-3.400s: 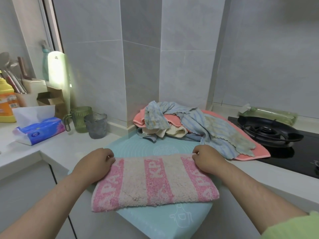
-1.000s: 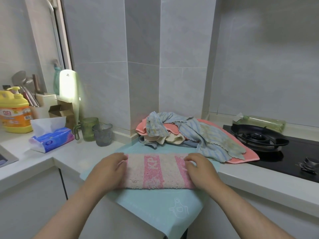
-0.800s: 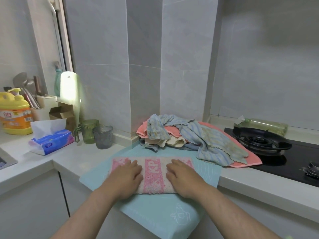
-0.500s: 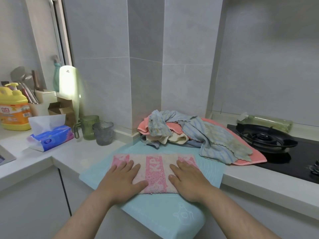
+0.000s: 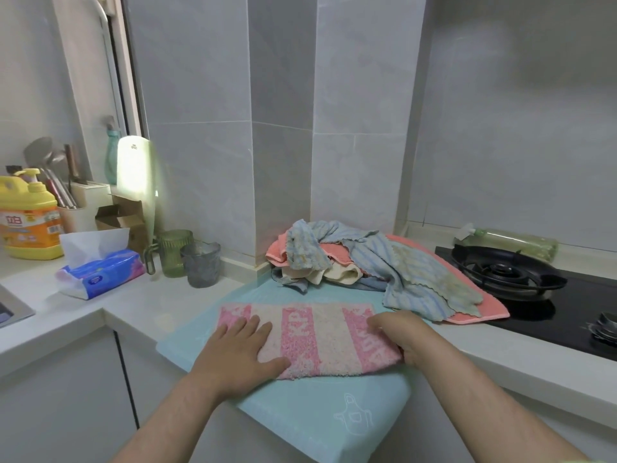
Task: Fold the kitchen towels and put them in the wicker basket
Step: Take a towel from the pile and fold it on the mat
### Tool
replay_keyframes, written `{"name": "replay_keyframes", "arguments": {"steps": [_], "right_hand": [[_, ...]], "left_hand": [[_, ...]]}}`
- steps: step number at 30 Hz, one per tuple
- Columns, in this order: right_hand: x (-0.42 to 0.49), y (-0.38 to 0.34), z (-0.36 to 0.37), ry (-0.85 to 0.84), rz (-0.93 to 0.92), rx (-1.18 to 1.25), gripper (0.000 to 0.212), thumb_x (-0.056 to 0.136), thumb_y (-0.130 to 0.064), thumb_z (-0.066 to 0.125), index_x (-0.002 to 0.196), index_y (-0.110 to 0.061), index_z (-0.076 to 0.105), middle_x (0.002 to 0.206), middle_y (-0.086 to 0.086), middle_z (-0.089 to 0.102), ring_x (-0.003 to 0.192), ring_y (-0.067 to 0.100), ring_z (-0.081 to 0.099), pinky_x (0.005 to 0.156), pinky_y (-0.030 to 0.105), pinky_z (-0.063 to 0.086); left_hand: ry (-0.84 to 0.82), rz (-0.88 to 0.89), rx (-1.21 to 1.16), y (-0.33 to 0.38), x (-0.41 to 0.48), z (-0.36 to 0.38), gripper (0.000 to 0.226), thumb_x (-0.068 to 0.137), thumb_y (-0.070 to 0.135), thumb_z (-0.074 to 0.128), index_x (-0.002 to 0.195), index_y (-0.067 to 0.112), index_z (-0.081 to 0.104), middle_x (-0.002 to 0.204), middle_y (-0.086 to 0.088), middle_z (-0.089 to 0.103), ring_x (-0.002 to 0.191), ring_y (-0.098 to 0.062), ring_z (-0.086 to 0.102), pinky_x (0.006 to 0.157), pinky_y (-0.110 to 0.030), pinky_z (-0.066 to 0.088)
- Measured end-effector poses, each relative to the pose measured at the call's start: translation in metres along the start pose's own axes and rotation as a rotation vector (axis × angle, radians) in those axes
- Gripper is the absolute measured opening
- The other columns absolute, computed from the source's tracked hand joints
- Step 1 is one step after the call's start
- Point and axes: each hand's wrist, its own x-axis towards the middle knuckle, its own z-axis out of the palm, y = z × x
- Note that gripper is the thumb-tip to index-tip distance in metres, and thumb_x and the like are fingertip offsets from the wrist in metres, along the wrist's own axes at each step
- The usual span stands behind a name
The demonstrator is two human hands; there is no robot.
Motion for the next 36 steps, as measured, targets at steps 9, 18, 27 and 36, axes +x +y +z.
{"name": "replay_keyframes", "arguments": {"steps": [9,18,27,36], "right_hand": [[0.0,0.001,0.004,-0.14,0.055,0.193,0.028,0.082,0.001,0.058,0.109,0.005,0.059,0.094,0.023,0.073,0.082,0.038,0.072,0.084,0.049,0.056],[-0.014,0.02,-0.062,-0.171,-0.003,0.333,0.022,0.085,0.01,0.042,0.096,0.001,0.059,0.071,0.016,0.065,0.055,0.027,0.061,0.049,0.027,0.049],[-0.006,0.025,-0.083,-0.257,-0.055,0.469,0.044,0.085,0.01,0.035,0.122,0.0,0.058,0.113,0.024,0.069,0.104,0.04,0.067,0.087,0.049,0.055],[-0.024,-0.038,-0.04,-0.238,-0.164,0.343,0.017,0.082,0.004,0.049,0.089,-0.011,0.052,0.076,0.012,0.052,0.059,0.022,0.053,0.053,0.025,0.045]], "left_hand": [[-0.043,-0.022,-0.009,0.011,-0.006,-0.009,0.082,0.09,0.072,0.022,0.157,0.028,0.005,0.164,0.0,-0.005,0.151,-0.02,-0.005,0.122,-0.042,-0.001],[-0.112,0.152,-0.066,0.09,0.008,-0.013,0.081,0.09,0.073,0.024,0.156,0.032,0.001,0.164,0.001,-0.008,0.151,-0.02,-0.008,0.121,-0.044,-0.004],[-0.14,0.209,0.016,0.116,0.019,-0.001,0.094,0.077,0.084,0.028,0.154,0.039,-0.004,0.163,0.005,-0.013,0.15,-0.021,-0.013,0.119,-0.052,-0.008],[0.249,0.02,-0.827,0.095,-0.005,-0.017,0.047,0.098,0.051,0.043,0.13,0.02,0.056,0.126,0.006,0.057,0.119,-0.014,0.053,0.098,-0.029,0.038]]}}
